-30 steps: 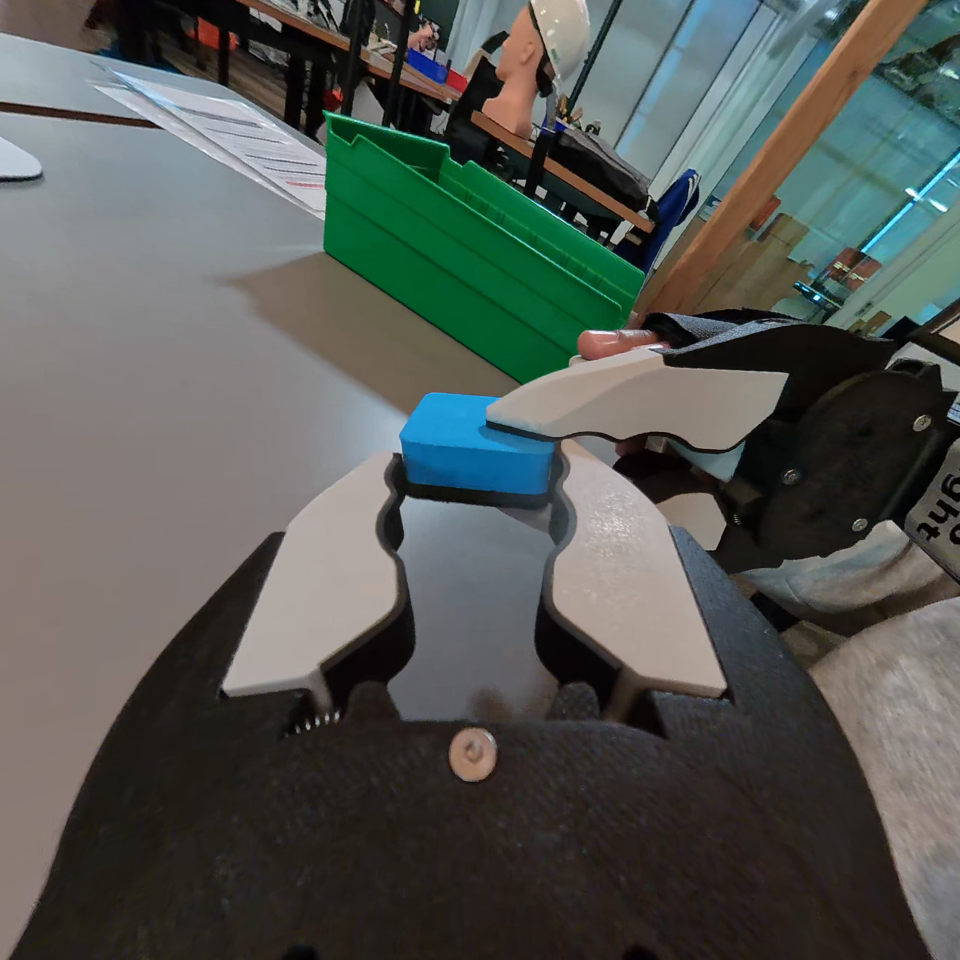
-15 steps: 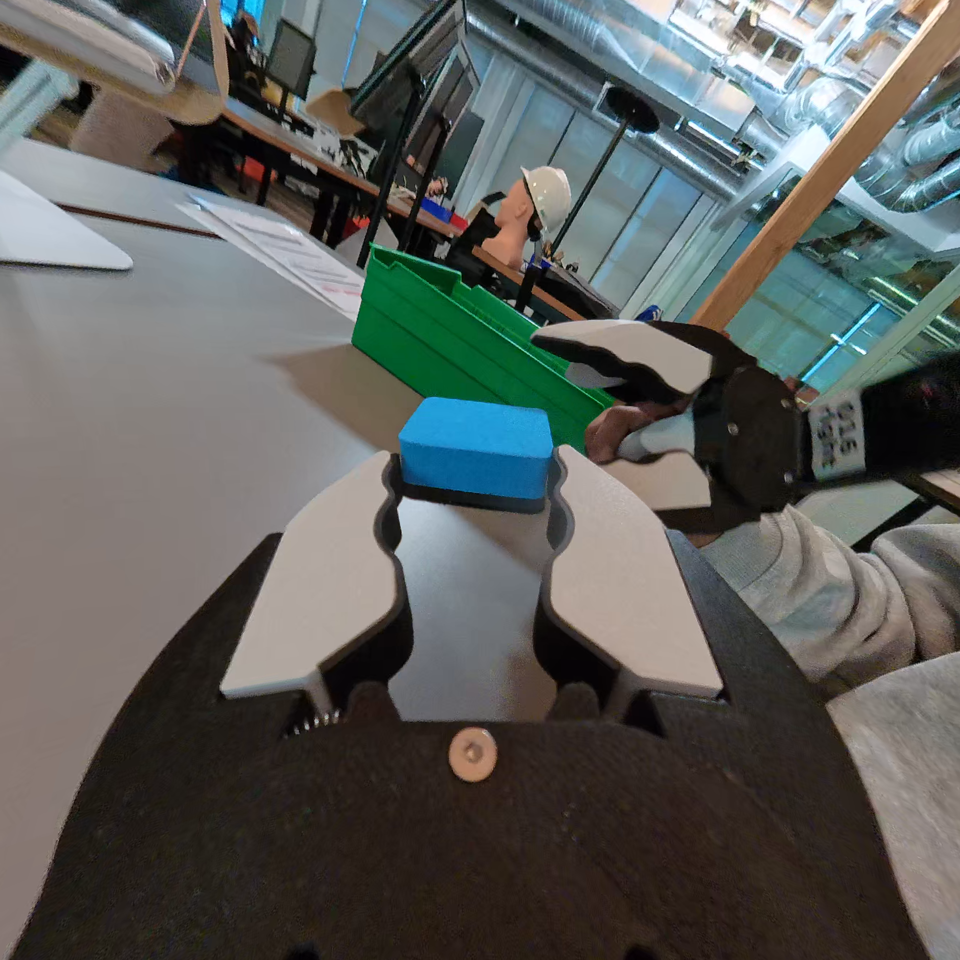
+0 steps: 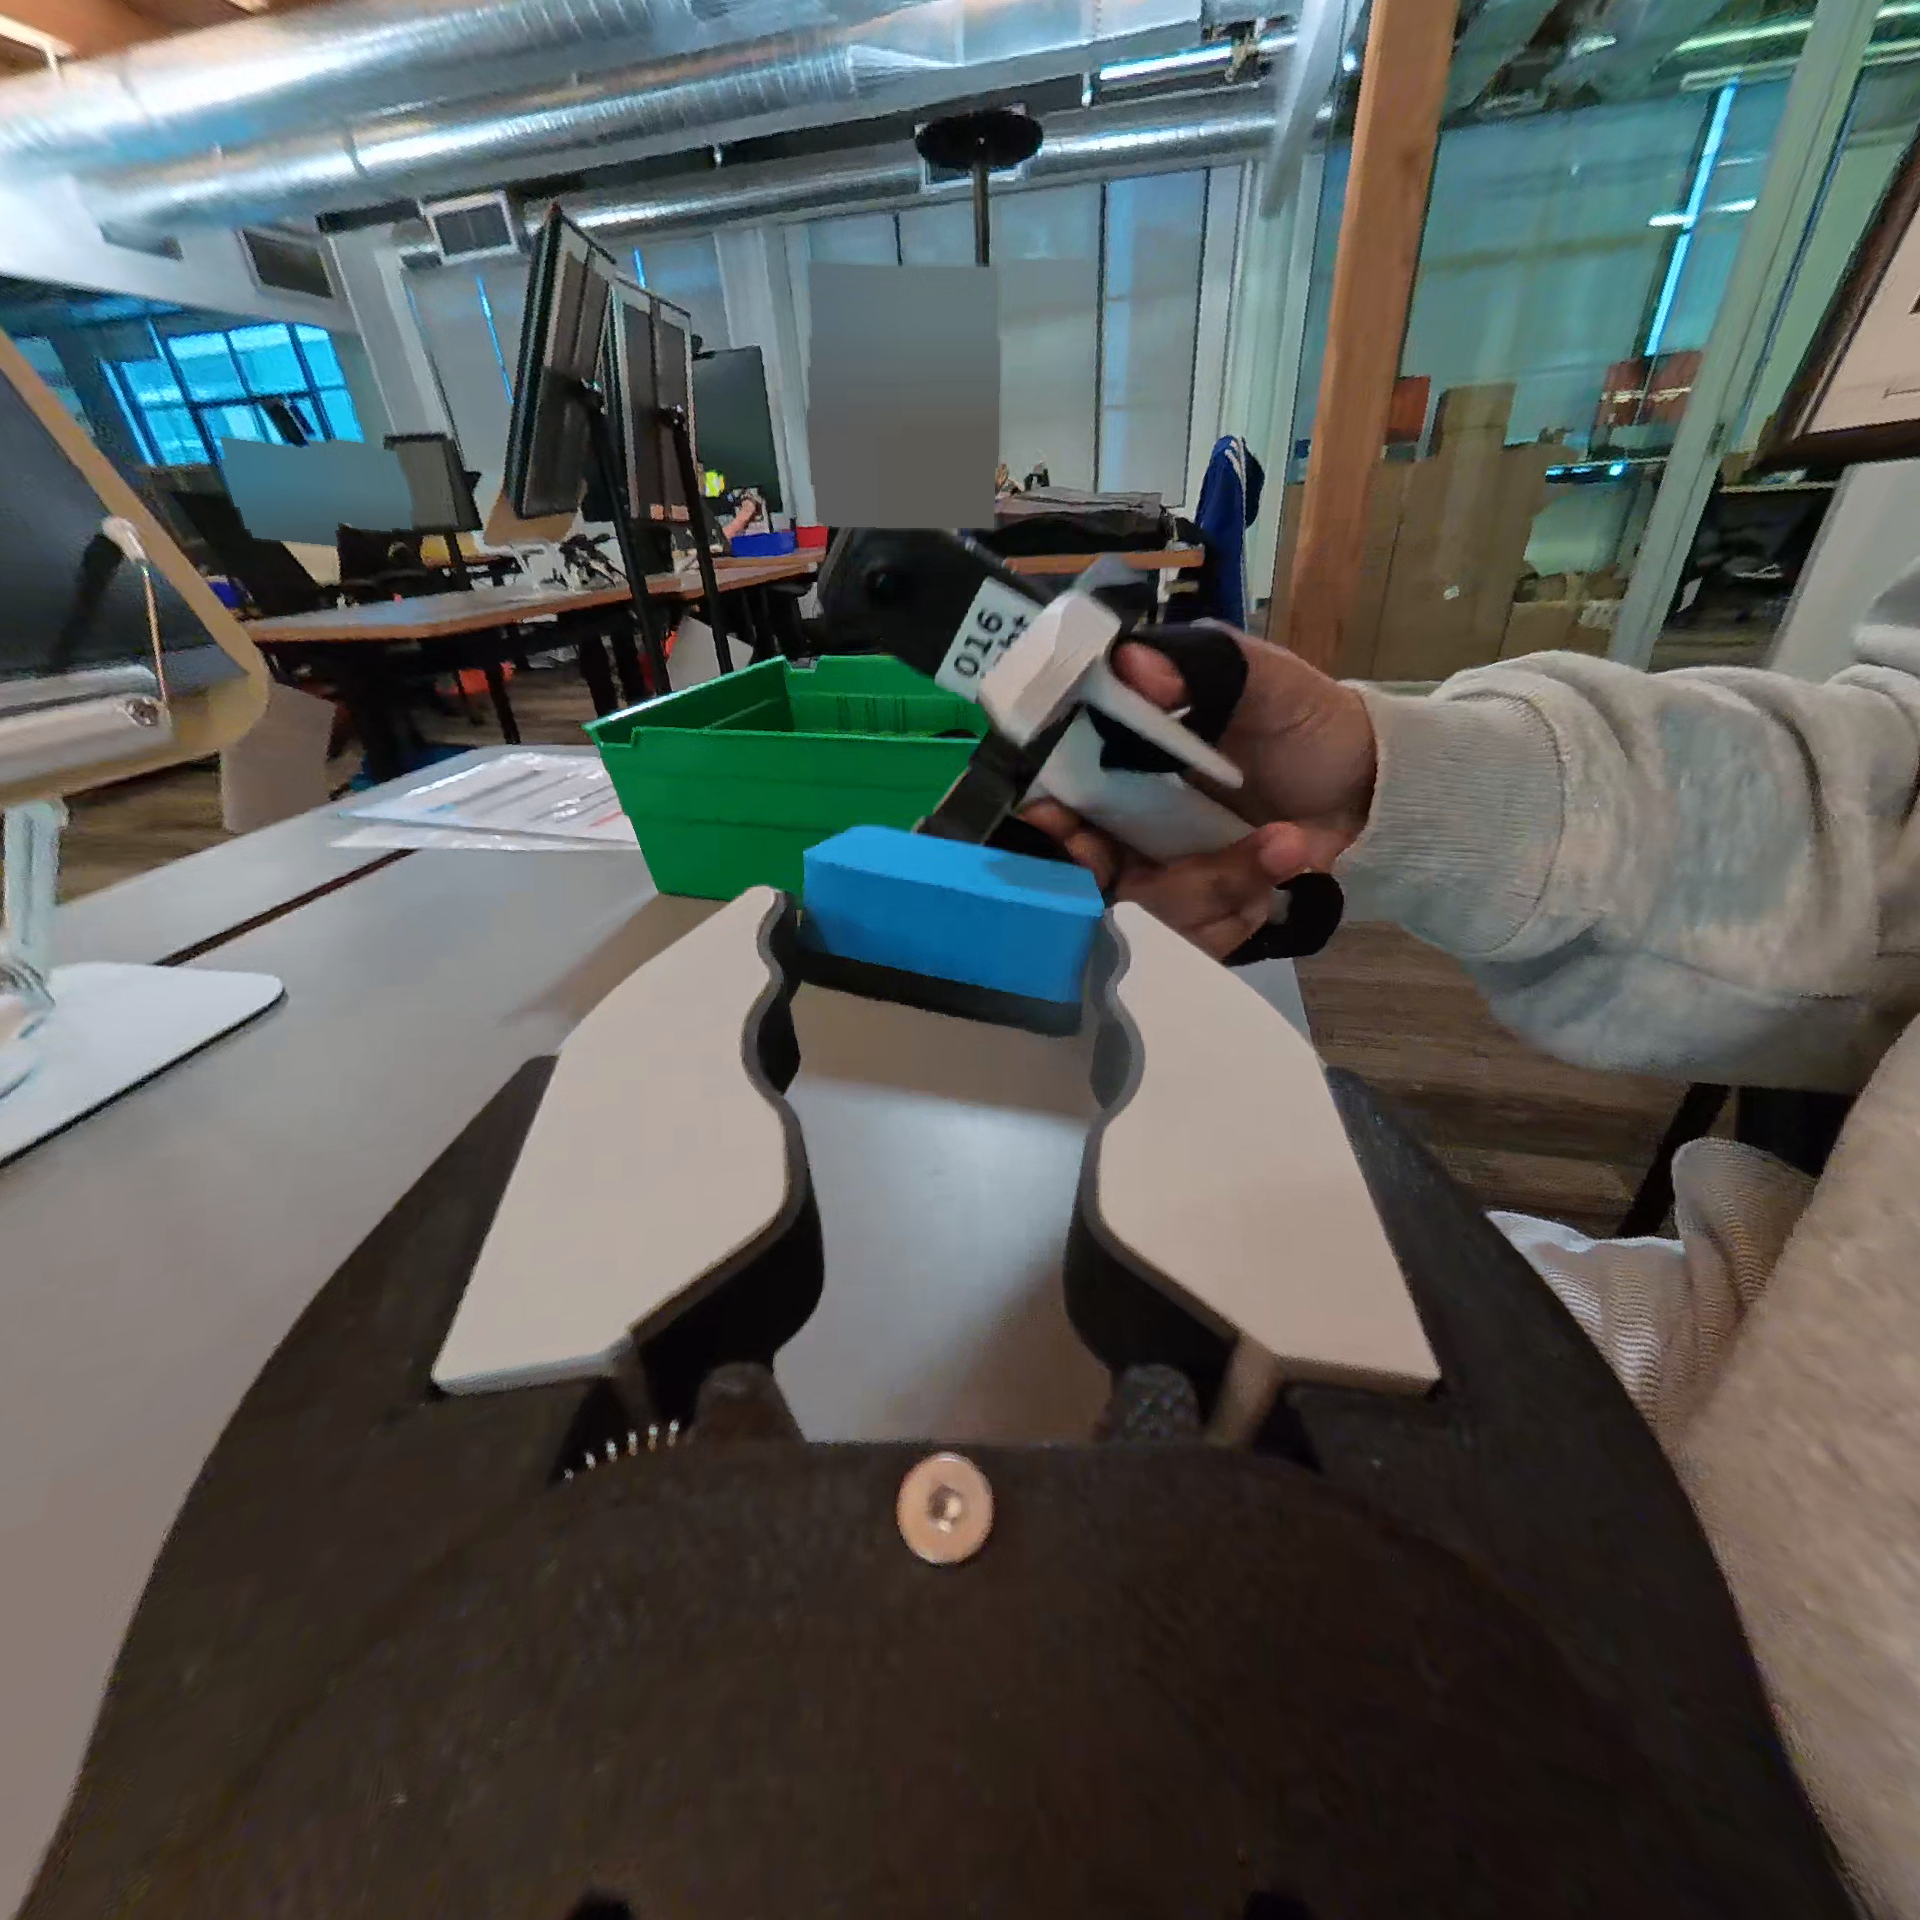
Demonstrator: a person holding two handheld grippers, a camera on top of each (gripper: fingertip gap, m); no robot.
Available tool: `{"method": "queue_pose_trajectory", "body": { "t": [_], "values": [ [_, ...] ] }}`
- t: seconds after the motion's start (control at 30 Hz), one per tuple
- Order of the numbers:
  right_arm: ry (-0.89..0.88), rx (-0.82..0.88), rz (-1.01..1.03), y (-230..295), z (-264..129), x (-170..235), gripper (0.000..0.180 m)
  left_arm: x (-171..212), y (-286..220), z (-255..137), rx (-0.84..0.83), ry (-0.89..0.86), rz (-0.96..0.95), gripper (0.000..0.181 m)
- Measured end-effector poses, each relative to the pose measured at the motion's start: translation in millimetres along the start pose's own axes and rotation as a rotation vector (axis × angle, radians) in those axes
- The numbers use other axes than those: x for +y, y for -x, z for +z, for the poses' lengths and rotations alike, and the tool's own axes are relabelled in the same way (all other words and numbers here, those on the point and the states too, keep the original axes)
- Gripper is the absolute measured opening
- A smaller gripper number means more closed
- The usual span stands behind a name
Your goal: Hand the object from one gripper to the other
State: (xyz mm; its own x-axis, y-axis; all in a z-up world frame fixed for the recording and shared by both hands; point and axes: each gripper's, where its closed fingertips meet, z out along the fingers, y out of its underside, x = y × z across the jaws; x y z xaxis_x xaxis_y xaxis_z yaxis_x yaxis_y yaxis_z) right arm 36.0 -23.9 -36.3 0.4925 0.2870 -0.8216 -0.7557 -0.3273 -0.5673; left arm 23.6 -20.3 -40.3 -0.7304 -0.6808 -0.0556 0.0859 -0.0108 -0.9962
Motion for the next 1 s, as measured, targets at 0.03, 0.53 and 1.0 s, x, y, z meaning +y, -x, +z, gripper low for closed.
{"method": "queue_pose_trajectory", "body": {
  "t": [0.03,0.53,1.0],
  "values": [
    [0.024,-0.002,0.012,-1.2,1.5,4.1,0.043,-2.2,-0.5,-0.6,0.002,-0.01,-0.001,0.055],
    [0.022,0.016,-0.059,-2.4,5.7,5.7,0.024,4.6,-3.2,4.9,0.012,0.021,-0.047,0.058],
    [-0.198,0.088,-0.658,19.0,-3.1,-19.2,0.024,-17.0,9.2,-7.9,0.19,-0.195,-0.577,0.051]
  ]
}}
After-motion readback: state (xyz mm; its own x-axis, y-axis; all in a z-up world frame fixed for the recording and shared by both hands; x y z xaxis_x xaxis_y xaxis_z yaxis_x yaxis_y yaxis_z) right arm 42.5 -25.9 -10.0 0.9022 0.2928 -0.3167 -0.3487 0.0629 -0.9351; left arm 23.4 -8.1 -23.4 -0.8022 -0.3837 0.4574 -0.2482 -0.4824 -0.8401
